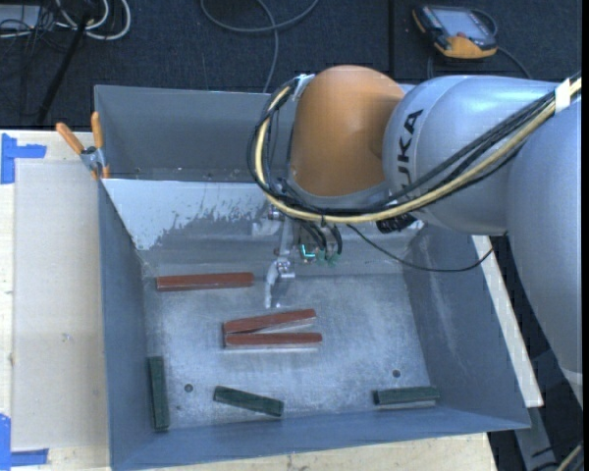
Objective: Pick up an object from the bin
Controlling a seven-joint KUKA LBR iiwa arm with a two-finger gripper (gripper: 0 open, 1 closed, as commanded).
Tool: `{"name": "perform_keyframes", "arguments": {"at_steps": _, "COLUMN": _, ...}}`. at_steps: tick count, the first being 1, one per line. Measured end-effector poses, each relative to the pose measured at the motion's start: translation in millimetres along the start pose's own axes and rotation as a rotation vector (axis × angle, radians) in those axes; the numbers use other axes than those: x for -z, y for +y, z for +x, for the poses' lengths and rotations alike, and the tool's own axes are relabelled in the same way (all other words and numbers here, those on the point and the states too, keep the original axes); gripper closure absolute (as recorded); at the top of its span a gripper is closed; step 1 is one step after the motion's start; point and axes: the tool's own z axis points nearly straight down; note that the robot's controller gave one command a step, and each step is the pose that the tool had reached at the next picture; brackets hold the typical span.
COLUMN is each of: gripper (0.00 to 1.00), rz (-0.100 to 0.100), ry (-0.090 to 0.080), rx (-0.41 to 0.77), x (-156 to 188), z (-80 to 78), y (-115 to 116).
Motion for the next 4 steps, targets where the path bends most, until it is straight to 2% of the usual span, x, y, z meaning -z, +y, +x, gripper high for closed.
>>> {"name": "perform_keyframes", "arguments": {"at_steps": 1, "gripper": 0.00, "rz": -0.001, "ry": -0.008, "rx": -0.003, "x": 5, "z": -1.7, "y": -1}}
{"name": "perform_keyframes", "arguments": {"at_steps": 2, "gripper": 0.00, "rz": -0.001, "ry": -0.010, "rx": 0.020, "x": -80, "z": 38.9, "y": -22}}
{"name": "perform_keyframes", "arguments": {"at_steps": 3, "gripper": 0.00, "rz": 0.000, "ry": -0.007, "rx": 0.046, "x": -82, "z": 43.0, "y": -24}}
{"name": "perform_keyframes", "arguments": {"at_steps": 4, "gripper": 0.00, "rz": -0.001, "ry": -0.009, "rx": -0.026, "x": -72, "z": 43.4, "y": -24}}
